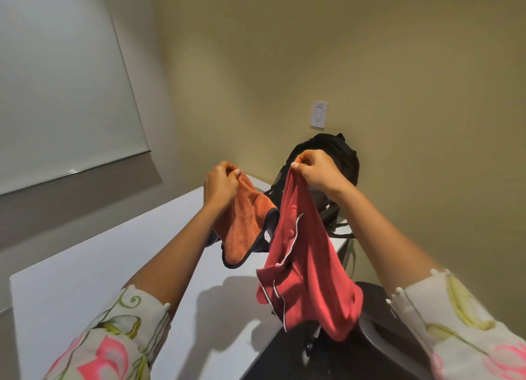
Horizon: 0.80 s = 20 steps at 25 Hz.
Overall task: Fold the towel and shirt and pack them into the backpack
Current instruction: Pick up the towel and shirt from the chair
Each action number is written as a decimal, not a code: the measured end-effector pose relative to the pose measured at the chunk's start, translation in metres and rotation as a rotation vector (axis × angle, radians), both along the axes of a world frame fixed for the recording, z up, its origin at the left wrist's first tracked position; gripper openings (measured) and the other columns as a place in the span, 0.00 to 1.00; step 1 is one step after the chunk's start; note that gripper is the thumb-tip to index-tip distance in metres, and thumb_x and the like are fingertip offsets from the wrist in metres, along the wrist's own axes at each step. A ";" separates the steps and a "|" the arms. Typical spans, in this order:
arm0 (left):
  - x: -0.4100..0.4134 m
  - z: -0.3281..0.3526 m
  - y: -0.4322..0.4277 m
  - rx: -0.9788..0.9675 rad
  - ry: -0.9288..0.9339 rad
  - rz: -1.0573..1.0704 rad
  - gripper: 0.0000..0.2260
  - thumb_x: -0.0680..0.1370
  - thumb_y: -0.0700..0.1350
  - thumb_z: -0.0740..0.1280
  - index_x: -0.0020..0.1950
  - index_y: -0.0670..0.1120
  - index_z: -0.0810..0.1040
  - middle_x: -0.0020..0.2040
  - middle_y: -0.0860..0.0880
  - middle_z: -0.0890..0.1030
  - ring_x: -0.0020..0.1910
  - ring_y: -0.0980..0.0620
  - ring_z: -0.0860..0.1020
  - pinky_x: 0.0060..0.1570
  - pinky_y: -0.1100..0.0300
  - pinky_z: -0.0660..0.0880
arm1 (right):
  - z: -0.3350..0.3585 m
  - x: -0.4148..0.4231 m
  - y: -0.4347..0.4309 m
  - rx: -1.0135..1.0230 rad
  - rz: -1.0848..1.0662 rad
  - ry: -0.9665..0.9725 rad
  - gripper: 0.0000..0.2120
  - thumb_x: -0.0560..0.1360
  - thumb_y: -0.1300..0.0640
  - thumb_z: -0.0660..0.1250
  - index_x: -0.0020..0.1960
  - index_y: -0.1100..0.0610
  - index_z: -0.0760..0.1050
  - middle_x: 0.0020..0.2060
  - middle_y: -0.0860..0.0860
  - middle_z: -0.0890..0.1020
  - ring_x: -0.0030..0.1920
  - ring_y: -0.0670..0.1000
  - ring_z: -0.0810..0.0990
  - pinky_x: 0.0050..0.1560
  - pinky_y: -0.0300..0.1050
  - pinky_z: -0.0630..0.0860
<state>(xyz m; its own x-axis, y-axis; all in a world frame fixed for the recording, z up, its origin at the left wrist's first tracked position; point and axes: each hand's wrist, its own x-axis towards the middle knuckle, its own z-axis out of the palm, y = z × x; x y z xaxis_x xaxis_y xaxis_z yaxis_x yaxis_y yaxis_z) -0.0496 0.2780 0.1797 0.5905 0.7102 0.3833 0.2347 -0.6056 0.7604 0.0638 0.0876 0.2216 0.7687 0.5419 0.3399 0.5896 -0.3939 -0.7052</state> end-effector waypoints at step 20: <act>-0.106 0.004 0.242 -0.028 0.022 0.395 0.09 0.80 0.46 0.65 0.56 0.45 0.80 0.55 0.44 0.83 0.56 0.42 0.79 0.52 0.56 0.72 | 0.011 -0.038 0.319 0.085 0.377 0.046 0.10 0.78 0.61 0.65 0.38 0.58 0.74 0.30 0.55 0.77 0.25 0.47 0.74 0.33 0.43 0.71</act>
